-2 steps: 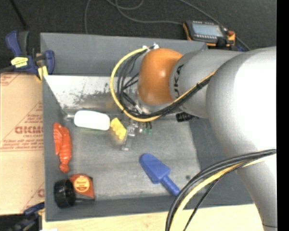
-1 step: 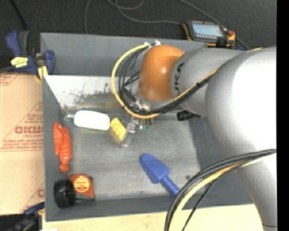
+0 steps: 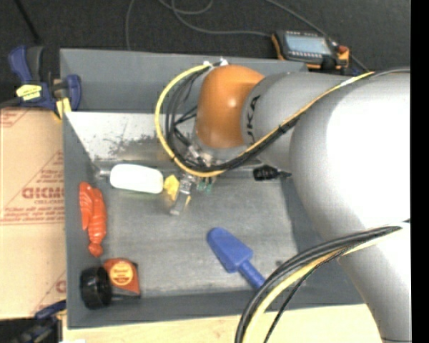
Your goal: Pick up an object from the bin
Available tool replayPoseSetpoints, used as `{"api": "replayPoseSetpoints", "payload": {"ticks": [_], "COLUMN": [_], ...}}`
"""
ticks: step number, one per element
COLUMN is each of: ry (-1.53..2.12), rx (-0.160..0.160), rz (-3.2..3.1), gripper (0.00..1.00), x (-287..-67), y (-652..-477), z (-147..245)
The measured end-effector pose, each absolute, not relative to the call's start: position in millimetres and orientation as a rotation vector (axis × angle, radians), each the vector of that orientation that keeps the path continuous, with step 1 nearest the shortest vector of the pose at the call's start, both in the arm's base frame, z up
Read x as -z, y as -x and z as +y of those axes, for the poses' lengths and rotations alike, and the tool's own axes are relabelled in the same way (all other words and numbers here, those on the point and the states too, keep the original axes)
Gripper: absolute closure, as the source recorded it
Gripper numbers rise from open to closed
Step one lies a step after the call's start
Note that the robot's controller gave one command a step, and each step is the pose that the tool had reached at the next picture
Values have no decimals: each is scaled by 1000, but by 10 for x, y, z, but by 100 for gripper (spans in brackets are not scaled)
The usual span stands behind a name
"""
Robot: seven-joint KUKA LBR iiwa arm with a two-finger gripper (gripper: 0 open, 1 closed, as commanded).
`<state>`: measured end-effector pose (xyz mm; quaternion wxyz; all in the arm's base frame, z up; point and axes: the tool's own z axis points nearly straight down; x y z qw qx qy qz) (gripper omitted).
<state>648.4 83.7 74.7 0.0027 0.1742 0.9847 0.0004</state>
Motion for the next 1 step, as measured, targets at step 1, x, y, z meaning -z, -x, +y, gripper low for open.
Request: {"api": "replayPoseSetpoints", "payload": {"ticks": [1], "ry": [-570], "rx": [1], "rz": [3086], "gripper": [100], "x": [-713], "y": [-6368], "z": [908]}}
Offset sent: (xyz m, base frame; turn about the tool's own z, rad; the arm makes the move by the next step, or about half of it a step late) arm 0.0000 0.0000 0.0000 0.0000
